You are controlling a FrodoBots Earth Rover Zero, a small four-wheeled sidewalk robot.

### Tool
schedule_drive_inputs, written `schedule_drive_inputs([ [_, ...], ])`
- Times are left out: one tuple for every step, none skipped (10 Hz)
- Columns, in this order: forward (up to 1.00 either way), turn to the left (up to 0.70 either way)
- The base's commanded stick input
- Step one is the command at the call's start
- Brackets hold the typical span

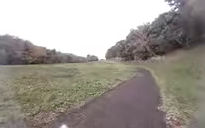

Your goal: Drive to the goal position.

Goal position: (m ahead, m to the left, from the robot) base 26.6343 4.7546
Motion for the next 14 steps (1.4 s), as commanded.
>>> schedule_drive_inputs([
  [1.00, -0.40],
  [1.00, -0.40],
  [1.00, -0.40],
  [1.00, -0.40],
  [1.00, -0.40],
  [1.00, -0.40],
  [1.00, -0.40],
  [1.00, -0.33],
  [1.00, -0.31],
  [1.00, -0.37],
  [1.00, -0.38],
  [1.00, -0.39],
  [1.00, -0.27],
  [1.00, -0.26],
])
